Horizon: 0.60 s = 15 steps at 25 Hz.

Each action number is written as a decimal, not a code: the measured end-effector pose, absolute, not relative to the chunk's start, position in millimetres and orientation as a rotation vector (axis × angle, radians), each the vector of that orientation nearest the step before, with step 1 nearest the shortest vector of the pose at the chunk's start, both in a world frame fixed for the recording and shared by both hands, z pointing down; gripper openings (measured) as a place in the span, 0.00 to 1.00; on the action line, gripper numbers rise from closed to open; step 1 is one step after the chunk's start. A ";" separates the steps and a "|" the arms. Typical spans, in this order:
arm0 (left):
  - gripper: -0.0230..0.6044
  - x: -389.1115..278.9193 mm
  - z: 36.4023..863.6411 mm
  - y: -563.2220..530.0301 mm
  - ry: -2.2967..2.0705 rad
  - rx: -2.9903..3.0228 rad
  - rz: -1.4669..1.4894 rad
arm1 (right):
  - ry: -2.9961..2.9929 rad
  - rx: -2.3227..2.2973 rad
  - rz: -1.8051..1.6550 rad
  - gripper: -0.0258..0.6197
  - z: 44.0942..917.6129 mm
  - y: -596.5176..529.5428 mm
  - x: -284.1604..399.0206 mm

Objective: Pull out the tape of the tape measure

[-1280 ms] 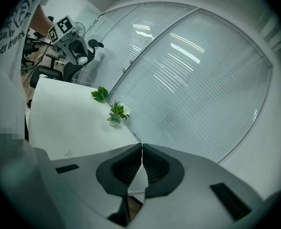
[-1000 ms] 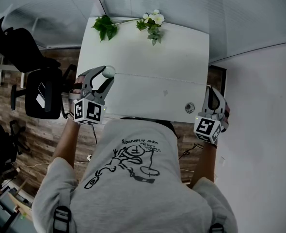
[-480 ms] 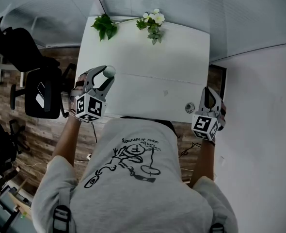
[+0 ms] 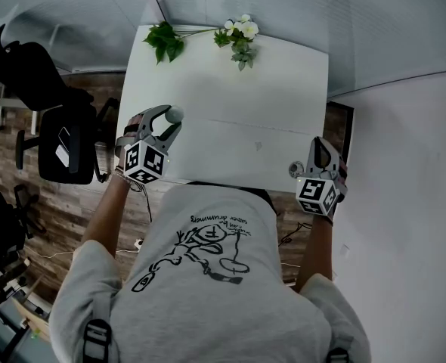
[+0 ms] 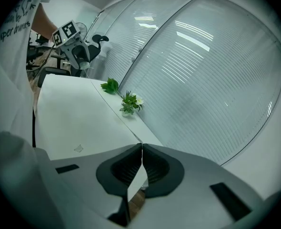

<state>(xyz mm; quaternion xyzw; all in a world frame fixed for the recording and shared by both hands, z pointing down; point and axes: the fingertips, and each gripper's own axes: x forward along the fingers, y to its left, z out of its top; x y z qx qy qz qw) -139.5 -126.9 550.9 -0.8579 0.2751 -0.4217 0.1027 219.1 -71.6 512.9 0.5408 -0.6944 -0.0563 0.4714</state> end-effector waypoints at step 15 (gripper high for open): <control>0.41 -141.2 607.5 -123.3 0.759 -2.580 -1.379 | -1.717 1.256 -0.072 0.06 557.1 -71.6 216.2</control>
